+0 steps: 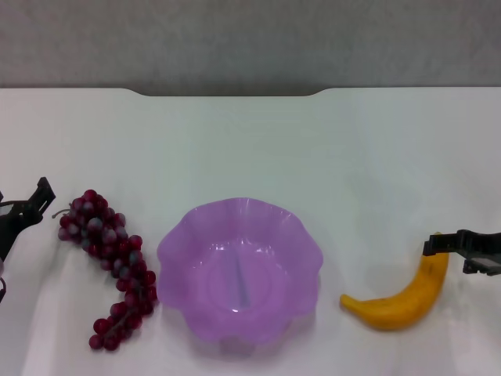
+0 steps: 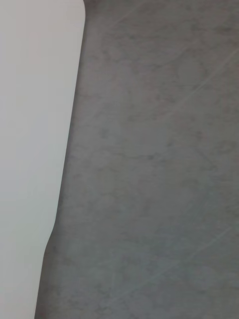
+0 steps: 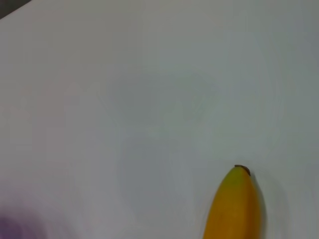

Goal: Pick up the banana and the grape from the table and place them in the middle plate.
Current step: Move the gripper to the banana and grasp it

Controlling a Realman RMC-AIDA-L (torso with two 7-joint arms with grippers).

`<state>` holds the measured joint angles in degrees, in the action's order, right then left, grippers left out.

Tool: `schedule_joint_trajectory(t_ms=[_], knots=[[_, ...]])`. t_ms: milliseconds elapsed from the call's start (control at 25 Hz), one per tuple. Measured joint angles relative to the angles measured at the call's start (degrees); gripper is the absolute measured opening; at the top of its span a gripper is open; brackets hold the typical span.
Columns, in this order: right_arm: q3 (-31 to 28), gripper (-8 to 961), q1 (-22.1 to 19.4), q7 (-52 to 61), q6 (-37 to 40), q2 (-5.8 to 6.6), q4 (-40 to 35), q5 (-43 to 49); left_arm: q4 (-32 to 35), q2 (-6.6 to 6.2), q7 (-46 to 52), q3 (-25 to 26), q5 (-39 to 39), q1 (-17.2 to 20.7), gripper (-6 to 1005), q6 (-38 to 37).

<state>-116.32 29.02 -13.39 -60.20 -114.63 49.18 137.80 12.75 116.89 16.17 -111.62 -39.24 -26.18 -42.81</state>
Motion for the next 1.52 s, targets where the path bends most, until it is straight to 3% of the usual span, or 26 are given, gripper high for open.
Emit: schedule_joint_trajectory(t_ms=[1520], knots=[[1.8,796,5.1,-4.4,7.4,0.03,-9.9,0.3,0.3,0.17,0.0,-0.1,0.0,-0.4,885,0.0]])
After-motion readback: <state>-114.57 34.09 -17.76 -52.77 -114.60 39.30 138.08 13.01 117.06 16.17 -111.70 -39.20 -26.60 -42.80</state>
